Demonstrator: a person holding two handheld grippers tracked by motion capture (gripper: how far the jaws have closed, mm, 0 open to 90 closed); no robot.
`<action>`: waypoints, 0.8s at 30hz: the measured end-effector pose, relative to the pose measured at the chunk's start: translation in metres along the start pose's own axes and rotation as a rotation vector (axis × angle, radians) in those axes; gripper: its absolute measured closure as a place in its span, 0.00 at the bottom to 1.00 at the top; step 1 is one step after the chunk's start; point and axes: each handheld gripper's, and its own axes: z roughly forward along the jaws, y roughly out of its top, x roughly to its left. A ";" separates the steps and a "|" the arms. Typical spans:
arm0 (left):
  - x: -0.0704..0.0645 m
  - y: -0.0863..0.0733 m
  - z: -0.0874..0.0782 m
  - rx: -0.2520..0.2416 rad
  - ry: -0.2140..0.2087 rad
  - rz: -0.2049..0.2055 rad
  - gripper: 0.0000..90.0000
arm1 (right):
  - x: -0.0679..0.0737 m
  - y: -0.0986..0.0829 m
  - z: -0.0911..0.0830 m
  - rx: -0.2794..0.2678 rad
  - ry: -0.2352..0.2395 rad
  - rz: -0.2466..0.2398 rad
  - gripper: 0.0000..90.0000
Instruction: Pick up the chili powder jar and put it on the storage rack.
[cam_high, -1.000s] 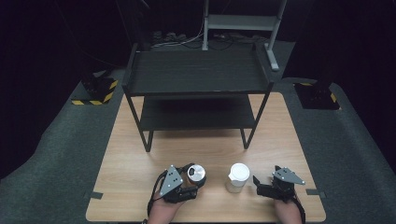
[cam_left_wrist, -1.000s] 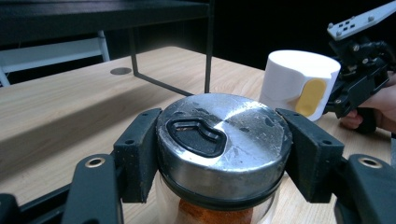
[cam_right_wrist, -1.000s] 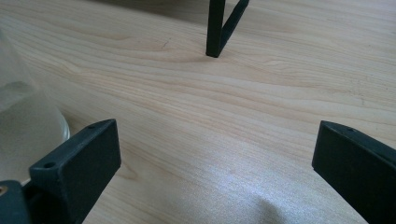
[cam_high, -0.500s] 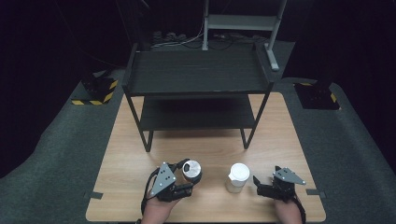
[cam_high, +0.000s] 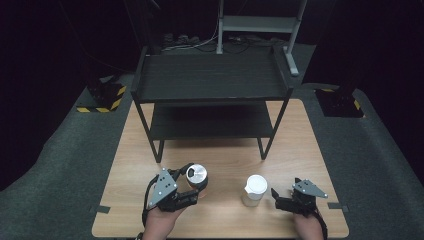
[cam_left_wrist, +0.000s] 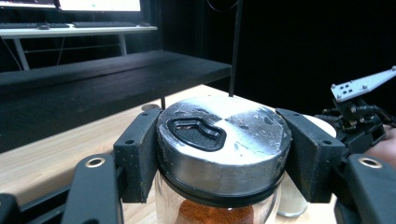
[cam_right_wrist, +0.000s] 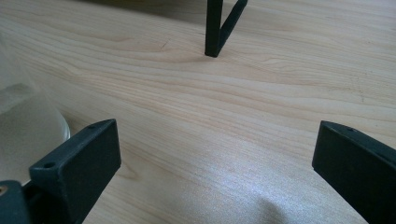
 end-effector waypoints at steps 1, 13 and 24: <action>0.000 0.003 -0.002 -0.004 0.005 0.000 0.39 | 0.000 0.000 0.000 0.000 0.000 0.000 0.00; 0.005 0.020 -0.012 -0.038 0.035 0.004 0.39 | 0.000 0.000 0.000 -0.001 0.001 0.004 0.00; 0.008 0.040 -0.016 -0.078 0.053 0.018 0.39 | -0.001 -0.001 0.000 -0.003 0.000 0.006 0.00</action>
